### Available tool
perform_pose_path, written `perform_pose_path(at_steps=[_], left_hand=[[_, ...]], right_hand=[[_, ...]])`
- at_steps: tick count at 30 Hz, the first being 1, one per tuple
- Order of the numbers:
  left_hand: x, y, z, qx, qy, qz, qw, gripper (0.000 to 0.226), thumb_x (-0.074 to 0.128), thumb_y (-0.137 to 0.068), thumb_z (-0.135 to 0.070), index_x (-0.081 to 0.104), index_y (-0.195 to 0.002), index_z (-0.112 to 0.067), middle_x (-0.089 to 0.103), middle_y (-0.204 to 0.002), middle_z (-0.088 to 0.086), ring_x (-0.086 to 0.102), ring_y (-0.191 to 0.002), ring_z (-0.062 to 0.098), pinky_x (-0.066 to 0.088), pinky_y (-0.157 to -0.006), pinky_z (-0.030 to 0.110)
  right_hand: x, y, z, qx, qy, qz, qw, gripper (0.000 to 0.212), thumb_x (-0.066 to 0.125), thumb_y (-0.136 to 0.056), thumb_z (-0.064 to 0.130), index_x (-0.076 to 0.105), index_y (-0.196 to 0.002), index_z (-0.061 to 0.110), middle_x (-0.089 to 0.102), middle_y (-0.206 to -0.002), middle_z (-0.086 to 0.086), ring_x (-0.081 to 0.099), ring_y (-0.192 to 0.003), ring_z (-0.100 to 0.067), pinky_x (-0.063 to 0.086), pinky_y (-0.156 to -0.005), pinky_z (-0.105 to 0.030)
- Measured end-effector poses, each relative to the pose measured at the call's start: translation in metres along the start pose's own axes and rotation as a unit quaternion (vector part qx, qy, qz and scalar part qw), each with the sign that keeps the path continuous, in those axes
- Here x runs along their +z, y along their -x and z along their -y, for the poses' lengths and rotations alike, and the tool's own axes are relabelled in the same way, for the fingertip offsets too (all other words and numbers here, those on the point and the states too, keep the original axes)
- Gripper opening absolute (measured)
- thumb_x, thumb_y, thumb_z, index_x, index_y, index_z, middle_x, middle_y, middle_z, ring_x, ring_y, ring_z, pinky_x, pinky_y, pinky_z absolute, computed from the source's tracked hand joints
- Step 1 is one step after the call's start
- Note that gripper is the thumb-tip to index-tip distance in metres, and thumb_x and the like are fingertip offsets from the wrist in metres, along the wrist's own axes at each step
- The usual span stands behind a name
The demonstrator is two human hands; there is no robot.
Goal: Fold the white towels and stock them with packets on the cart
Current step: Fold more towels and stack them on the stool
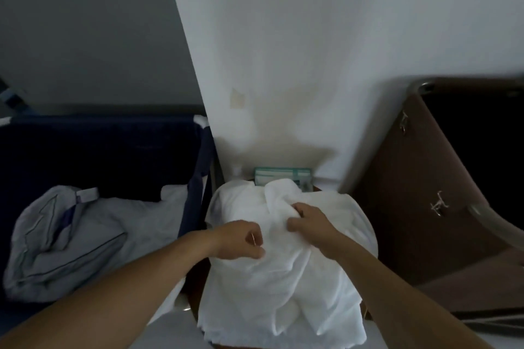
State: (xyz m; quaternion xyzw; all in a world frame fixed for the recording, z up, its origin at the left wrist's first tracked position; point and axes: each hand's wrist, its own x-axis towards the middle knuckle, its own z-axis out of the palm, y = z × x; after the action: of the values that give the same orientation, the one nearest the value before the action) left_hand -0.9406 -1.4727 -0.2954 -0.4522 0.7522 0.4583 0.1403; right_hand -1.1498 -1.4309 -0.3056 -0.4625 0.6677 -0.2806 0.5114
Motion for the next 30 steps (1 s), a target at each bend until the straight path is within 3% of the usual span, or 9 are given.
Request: perform_pose_path(at_steps=[4, 7, 11, 15, 18, 21, 25, 27, 30], left_hand=[[-0.015, -0.001, -0.022, -0.003, 0.176, -0.070, 0.982, 0.056, 0.062, -0.092, -0.049, 0.041, -0.138, -0.025, 0.063, -0.118, 0.001, 0.062, -0.099, 0.013, 0.048, -0.085, 0.026], [-0.007, -0.012, -0.034, 0.020, 0.126, -0.085, 0.988, 0.060, 0.058, -0.094, -0.049, 0.040, -0.145, -0.022, 0.049, -0.140, -0.001, 0.050, -0.119, 0.015, 0.042, -0.099, 0.027], [0.012, -0.024, -0.025, 0.005, -0.008, -0.058, 0.998, 0.053, 0.055, -0.098, -0.038, 0.041, -0.146, -0.018, 0.039, -0.151, 0.001, 0.041, -0.135, 0.017, 0.032, -0.109, 0.025], [0.027, -0.028, 0.007, -0.034, 0.069, -0.149, 0.986, 0.051, 0.054, -0.099, -0.031, 0.040, -0.145, -0.015, 0.041, -0.147, 0.004, 0.045, -0.129, 0.018, 0.034, -0.108, 0.026], [0.036, -0.028, 0.023, -0.068, 0.090, -0.195, 0.974, 0.053, 0.054, -0.099, -0.034, 0.039, -0.145, -0.013, 0.038, -0.147, 0.004, 0.044, -0.130, 0.020, 0.035, -0.109, 0.030], [0.044, -0.025, 0.020, -0.044, 0.083, -0.211, 0.973, 0.051, 0.054, -0.099, -0.036, 0.042, -0.144, -0.014, 0.038, -0.147, 0.004, 0.043, -0.130, 0.019, 0.034, -0.108, 0.027], [0.033, -0.031, 0.001, -0.037, 0.077, -0.289, 0.953, 0.056, 0.055, -0.098, -0.040, 0.043, -0.144, -0.011, 0.048, -0.144, 0.007, 0.047, -0.129, 0.022, 0.037, -0.108, 0.031], [0.021, -0.039, -0.009, -0.058, 0.104, -0.258, 0.959, 0.063, 0.055, -0.097, -0.043, 0.036, -0.148, -0.010, 0.048, -0.145, 0.008, 0.048, -0.129, 0.024, 0.037, -0.105, 0.031], [0.013, -0.051, -0.019, -0.089, 0.087, -0.184, 0.975, 0.066, 0.059, -0.097, -0.036, 0.031, -0.149, -0.006, 0.047, -0.145, 0.012, 0.046, -0.131, 0.027, 0.034, -0.101, 0.026]], right_hand=[[-0.022, 0.034, 0.013, -0.018, 0.026, 0.135, 0.990, 0.022, 0.070, -0.078, 0.006, 0.069, -0.096, 0.019, 0.070, -0.090, 0.001, 0.063, -0.075, -0.017, 0.049, -0.062, -0.026], [-0.024, 0.049, 0.006, 0.032, 0.136, 0.210, 0.968, 0.015, 0.076, -0.078, 0.013, 0.069, -0.086, 0.024, 0.068, -0.085, 0.004, 0.058, -0.073, -0.014, 0.049, -0.067, -0.026], [-0.025, 0.046, -0.010, 0.081, 0.030, 0.045, 0.995, 0.029, 0.071, -0.085, 0.043, 0.072, -0.095, 0.016, 0.073, -0.099, -0.001, 0.064, -0.094, -0.019, 0.052, -0.076, -0.029], [-0.027, 0.023, -0.033, 0.162, -0.047, -0.115, 0.979, 0.054, 0.059, -0.089, 0.059, 0.059, -0.112, 0.009, 0.062, -0.108, -0.009, 0.062, -0.099, -0.029, 0.056, -0.080, -0.040], [-0.015, 0.007, -0.037, 0.180, -0.143, -0.133, 0.964, 0.066, 0.066, -0.086, 0.054, 0.044, -0.126, 0.007, 0.058, -0.112, -0.011, 0.063, -0.088, -0.024, 0.058, -0.065, -0.034], [0.000, -0.004, -0.036, 0.180, -0.221, -0.168, 0.944, 0.055, 0.077, -0.083, 0.025, 0.049, -0.120, -0.005, 0.061, -0.104, -0.017, 0.060, -0.073, -0.023, 0.052, -0.055, -0.030], [0.007, -0.008, -0.027, 0.123, -0.256, -0.186, 0.940, 0.063, 0.067, -0.086, 0.012, 0.041, -0.144, 0.017, 0.048, -0.132, -0.007, 0.055, -0.101, -0.026, 0.051, -0.070, -0.036], [0.000, 0.000, -0.015, 0.076, -0.232, -0.179, 0.953, 0.056, 0.061, -0.090, 0.014, 0.045, -0.142, 0.027, 0.048, -0.127, 0.000, 0.054, -0.102, -0.023, 0.049, -0.068, -0.034], [-0.018, 0.017, -0.002, 0.023, -0.244, -0.123, 0.962, 0.035, 0.050, -0.092, 0.008, 0.062, -0.125, 0.008, 0.068, -0.108, -0.007, 0.065, -0.088, -0.022, 0.055, -0.070, -0.036]])
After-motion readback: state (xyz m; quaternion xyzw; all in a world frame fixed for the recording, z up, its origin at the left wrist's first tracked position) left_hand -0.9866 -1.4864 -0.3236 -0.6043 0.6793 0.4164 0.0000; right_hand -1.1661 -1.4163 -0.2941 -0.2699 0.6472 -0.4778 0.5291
